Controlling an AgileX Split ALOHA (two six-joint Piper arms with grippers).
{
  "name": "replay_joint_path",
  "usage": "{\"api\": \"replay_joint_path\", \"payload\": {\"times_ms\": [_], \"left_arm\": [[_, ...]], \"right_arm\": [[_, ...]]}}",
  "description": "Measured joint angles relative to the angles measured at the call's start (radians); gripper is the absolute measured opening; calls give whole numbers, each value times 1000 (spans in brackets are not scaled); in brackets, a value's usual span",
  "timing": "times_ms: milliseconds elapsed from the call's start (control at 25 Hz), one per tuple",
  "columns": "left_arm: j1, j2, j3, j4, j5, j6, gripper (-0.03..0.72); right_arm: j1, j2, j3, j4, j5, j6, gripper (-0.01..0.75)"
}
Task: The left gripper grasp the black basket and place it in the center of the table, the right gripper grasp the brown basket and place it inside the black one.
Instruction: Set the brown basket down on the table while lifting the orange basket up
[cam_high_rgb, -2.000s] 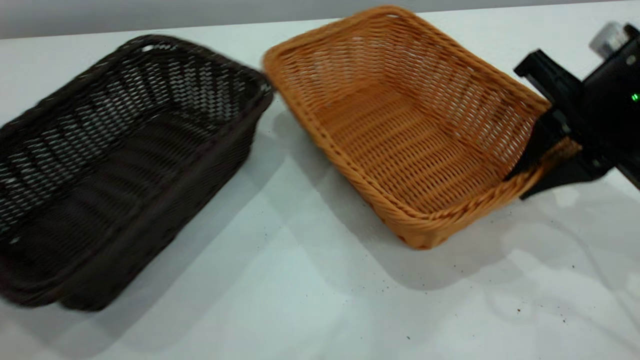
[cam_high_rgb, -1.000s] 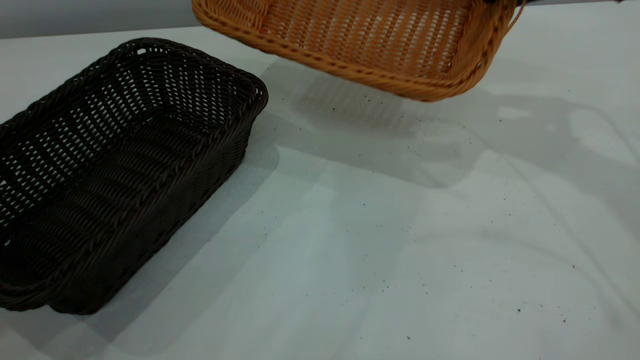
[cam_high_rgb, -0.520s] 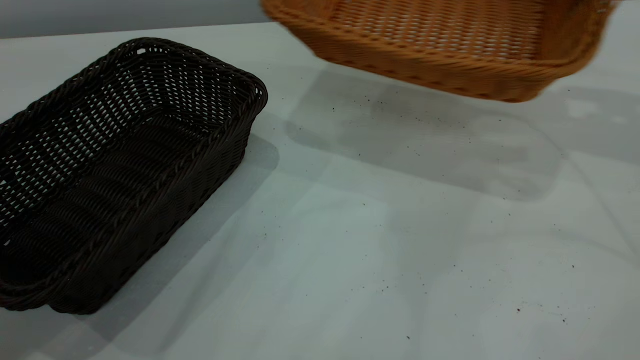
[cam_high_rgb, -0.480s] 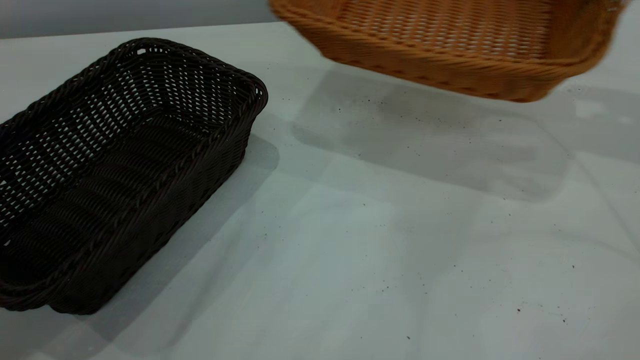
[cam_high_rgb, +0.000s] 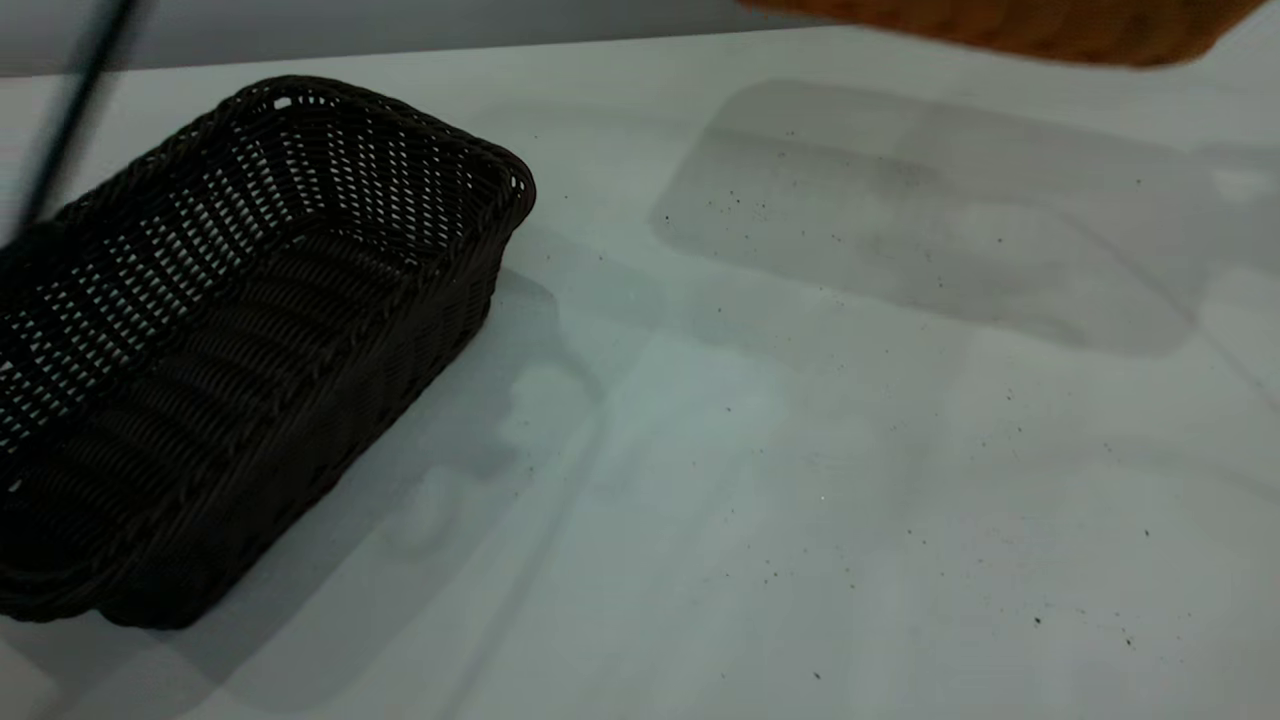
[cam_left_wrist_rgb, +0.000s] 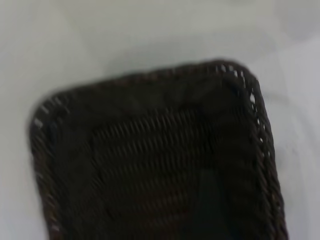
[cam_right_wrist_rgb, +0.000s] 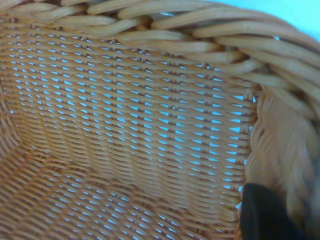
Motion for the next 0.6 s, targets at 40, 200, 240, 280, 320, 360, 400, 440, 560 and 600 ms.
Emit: {"api": "replay_joint_path", "payload": {"times_ms": [40,200,240,280,320,360,400,440,560,600], "left_arm": [[0,18,-1,-8,-7,-36,457],[0,80,-10,-37,-15,-165,457],[0,89,-11,-37,-15,-191,457],[0,94,-15,-36,-15,-212,457],[0,95,-22,-36,-15,-234,457],[-3,95,-23,-39,-19,-256,457],[-4,95,-25,-48,-17,-266,457],[-8,95,-25,-63,-12,-277,457],[-24,105,-26,-82,27,-277,457],[-30,110,-26,-78,43,-276,457]], "right_arm": [[0,0,-21,-11,8,7,114],[0,-1,-66,-71,54,13,114],[0,-1,-67,-87,59,13,114],[0,-1,-67,-104,59,12,114],[0,-1,-67,-119,59,8,114],[0,-1,-67,-133,59,5,114],[0,-1,-67,-149,57,3,113],[0,-1,-70,-167,58,3,114],[0,0,-97,-202,63,-1,114],[0,0,-114,-209,66,-1,114]]}}
